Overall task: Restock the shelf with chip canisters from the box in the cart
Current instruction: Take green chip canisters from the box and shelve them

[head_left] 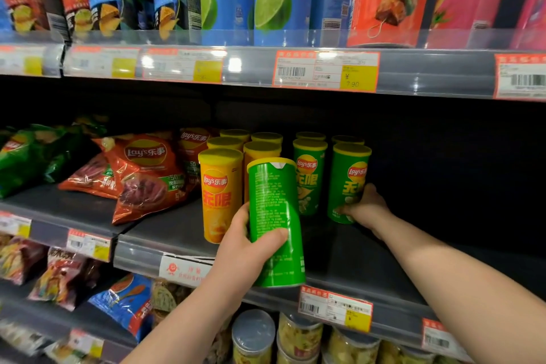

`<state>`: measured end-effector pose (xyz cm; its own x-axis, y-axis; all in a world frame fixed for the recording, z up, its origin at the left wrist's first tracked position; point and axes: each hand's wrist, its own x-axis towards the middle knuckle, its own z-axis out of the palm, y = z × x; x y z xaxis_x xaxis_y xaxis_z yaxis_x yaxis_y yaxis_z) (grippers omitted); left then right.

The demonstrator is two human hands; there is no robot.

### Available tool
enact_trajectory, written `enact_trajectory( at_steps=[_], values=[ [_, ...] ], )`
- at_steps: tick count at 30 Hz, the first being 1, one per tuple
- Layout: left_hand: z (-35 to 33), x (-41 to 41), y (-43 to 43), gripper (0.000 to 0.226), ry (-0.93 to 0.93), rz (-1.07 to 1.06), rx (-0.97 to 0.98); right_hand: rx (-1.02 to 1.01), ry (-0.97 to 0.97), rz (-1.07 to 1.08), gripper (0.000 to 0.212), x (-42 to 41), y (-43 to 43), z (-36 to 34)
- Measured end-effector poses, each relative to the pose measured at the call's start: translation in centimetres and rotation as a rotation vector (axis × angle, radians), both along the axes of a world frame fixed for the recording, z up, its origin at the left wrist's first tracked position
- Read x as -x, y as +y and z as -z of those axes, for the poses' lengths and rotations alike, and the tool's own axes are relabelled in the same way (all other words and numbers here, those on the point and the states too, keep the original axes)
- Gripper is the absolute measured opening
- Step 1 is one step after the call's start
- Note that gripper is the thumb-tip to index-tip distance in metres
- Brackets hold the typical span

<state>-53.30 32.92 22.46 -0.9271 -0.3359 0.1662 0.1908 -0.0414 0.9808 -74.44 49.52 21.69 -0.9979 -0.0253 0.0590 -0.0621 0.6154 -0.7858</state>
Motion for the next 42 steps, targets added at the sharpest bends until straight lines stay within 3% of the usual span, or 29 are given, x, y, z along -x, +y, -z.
enact_trajectory(
  at_steps=[10,12,15,17,20,24,28,32,34,37,40,42],
  values=[
    [-0.1,0.4,0.2,0.042,0.005,0.022,0.015,0.045,-0.039,0.045,0.081,-0.6,0.3,0.3],
    [-0.1,0.7,0.4,0.042,0.008,0.041,0.025,0.021,0.001,0.04,0.073,-2.2,0.5,-0.3],
    [-0.1,1.2,0.9,0.045,0.008,0.075,0.037,0.151,0.071,-0.158,0.043,-5.8,0.5,-1.7],
    [-0.1,1.5,1.3,0.055,0.004,0.083,0.062,0.3,-0.062,-0.383,0.029,-8.4,0.4,-2.6],
    [-0.1,2.0,1.9,0.074,0.006,0.085,0.117,0.479,-0.281,-0.661,0.036,-10.8,0.2,-2.9],
    [0.2,2.6,2.1,0.075,0.003,0.094,0.224,0.457,-0.231,-0.706,0.065,-11.4,-0.3,-2.5],
    [1.3,2.8,1.0,0.08,-0.032,0.013,0.6,0.369,-0.121,-0.567,0.082,-10.6,-0.8,-2.3],
    [2.6,1.8,0.3,0.063,-0.192,-0.022,1.396,0.213,0.058,-0.298,0.07,-8.9,-2.4,-1.3],
    [3.4,1.5,0.2,0.07,-0.257,0.037,1.618,0.19,0.161,-0.216,0.073,-8.2,-3.4,-0.6],
    [4.3,1.5,-0.2,0.078,-0.218,0.023,1.692,0.181,0.204,-0.188,0.083,-7.4,-4.7,-0.1],
    [4.8,1.7,-0.5,0.092,-0.178,0.007,1.72,0.241,0.086,-0.262,0.085,-7.2,-5.1,-0.1],
    [5.0,1.8,-0.5,0.09,-0.188,-0.004,1.716,0.21,0.004,-0.332,0.078,-7.2,-4.7,0.0]
  ],
)
